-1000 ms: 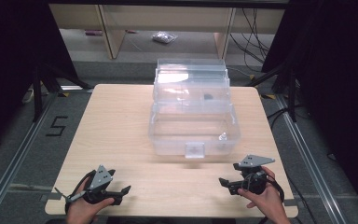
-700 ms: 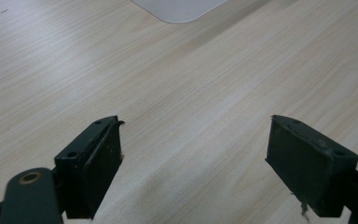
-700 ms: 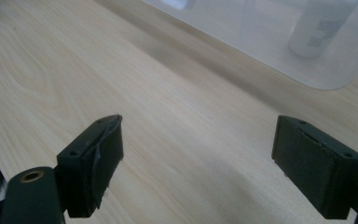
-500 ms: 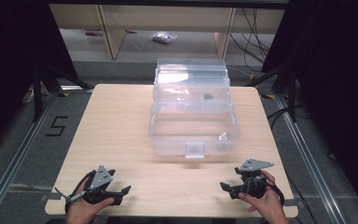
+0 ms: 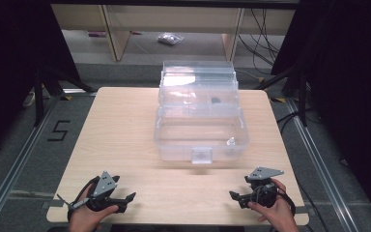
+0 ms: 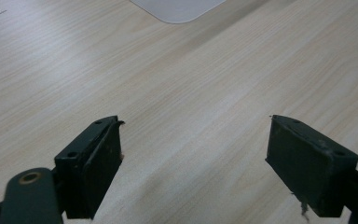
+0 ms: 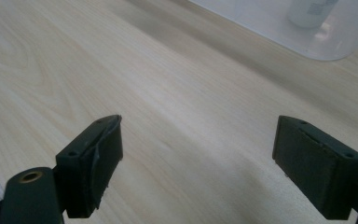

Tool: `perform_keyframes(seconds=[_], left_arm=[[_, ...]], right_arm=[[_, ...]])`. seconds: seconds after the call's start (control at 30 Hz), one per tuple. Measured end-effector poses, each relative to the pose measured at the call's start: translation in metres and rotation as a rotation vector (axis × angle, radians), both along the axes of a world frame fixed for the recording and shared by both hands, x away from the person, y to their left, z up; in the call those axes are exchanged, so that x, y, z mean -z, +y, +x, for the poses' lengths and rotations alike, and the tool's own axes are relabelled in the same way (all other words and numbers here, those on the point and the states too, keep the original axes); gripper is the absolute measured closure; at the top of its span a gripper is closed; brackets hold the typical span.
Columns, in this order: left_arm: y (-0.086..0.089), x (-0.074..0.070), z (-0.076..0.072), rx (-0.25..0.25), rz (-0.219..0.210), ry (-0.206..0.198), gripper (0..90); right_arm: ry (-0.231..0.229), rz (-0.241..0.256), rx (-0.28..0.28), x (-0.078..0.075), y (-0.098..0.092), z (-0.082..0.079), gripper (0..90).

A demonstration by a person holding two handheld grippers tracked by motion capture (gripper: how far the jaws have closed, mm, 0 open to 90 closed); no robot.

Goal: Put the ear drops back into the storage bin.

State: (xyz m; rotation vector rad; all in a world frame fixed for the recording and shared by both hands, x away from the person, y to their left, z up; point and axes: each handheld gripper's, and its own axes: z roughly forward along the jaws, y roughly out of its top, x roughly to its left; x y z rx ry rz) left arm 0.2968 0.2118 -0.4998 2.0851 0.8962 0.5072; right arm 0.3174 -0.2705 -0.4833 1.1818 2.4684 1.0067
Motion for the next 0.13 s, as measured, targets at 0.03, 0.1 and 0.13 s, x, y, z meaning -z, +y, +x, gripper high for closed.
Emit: perform_keyframes(seconds=[0.03,0.1,0.13], left_arm=[[0.0008,-0.0005,0.0002,0.005,0.014,0.000,17.2],[0.0011,-0.0007,0.0005,0.008,0.019,-0.001,17.1],[0.0009,-0.0006,0.0004,0.005,0.020,-0.004,17.2]], right_arm=[[-0.002,0.000,0.001,0.0003,-0.0006,0.0003,16.9],[0.011,0.002,0.007,-0.0002,-0.0011,0.0008,16.9],[-0.001,-0.004,-0.001,0.0005,-0.0020,0.0017,16.9]])
